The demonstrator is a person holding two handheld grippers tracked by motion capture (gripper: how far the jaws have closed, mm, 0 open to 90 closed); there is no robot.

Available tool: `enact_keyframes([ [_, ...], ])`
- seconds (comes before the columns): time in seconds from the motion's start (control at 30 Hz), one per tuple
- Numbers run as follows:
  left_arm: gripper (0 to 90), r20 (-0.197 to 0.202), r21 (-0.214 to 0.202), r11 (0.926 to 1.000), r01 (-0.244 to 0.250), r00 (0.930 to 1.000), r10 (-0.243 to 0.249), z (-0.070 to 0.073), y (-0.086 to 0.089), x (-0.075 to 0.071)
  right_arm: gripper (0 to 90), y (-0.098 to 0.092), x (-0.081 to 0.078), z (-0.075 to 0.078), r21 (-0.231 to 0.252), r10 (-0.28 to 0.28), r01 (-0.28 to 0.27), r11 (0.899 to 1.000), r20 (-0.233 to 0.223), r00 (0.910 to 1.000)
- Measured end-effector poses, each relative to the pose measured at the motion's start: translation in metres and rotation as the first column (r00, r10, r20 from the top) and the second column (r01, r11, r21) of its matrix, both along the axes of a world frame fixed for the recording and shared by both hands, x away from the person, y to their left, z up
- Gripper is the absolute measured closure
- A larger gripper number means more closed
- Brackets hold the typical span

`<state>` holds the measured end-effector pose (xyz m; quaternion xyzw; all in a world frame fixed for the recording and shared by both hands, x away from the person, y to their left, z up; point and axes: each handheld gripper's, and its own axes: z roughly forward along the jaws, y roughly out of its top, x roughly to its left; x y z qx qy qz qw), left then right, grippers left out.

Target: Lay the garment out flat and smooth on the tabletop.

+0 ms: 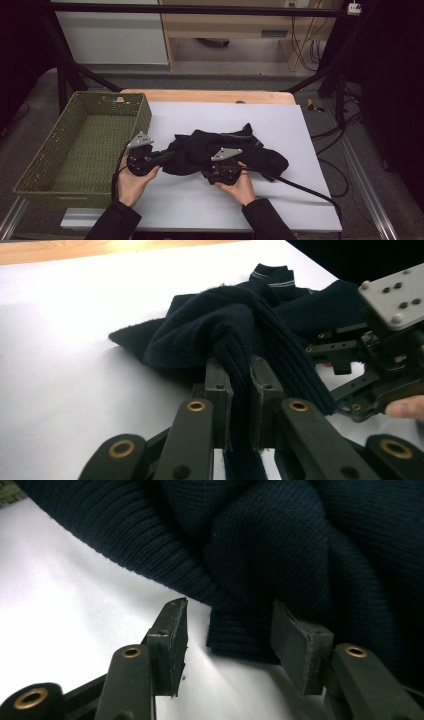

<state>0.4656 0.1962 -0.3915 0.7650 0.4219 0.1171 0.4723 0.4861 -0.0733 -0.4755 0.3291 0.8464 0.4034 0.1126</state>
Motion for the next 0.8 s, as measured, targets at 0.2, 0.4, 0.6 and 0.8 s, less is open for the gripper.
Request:
enact_keyframes([
  [0.2,81.2,-0.002,-0.009,0.9999,-0.008,1.0,0.008,0.0,0.0,0.0,53.2,0.003,-0.002,-0.006,-0.02,0.001,0.0,1.0,0.048,0.9988],
  [0.4,81.2,0.0,-0.009,0.9999,-0.011,0.9999,0.011,0.001,0.0,-0.001,62.0,0.004,-0.005,-0.006,-0.054,-0.011,0.015,0.998,0.076,0.997],
  [0.6,81.1,0.003,0.007,0.9999,-0.008,1.0,0.008,0.0,0.001,0.0,59.9,0.005,-0.009,-0.008,-0.062,-0.019,0.024,0.998,0.092,0.9956],
  [0.8,81.1,0.011,0.011,0.9999,0.002,0.9999,-0.002,0.001,-0.002,-0.001,66.8,0.008,-0.012,-0.009,-0.08,-0.045,0.054,0.995,0.118,0.992],
])
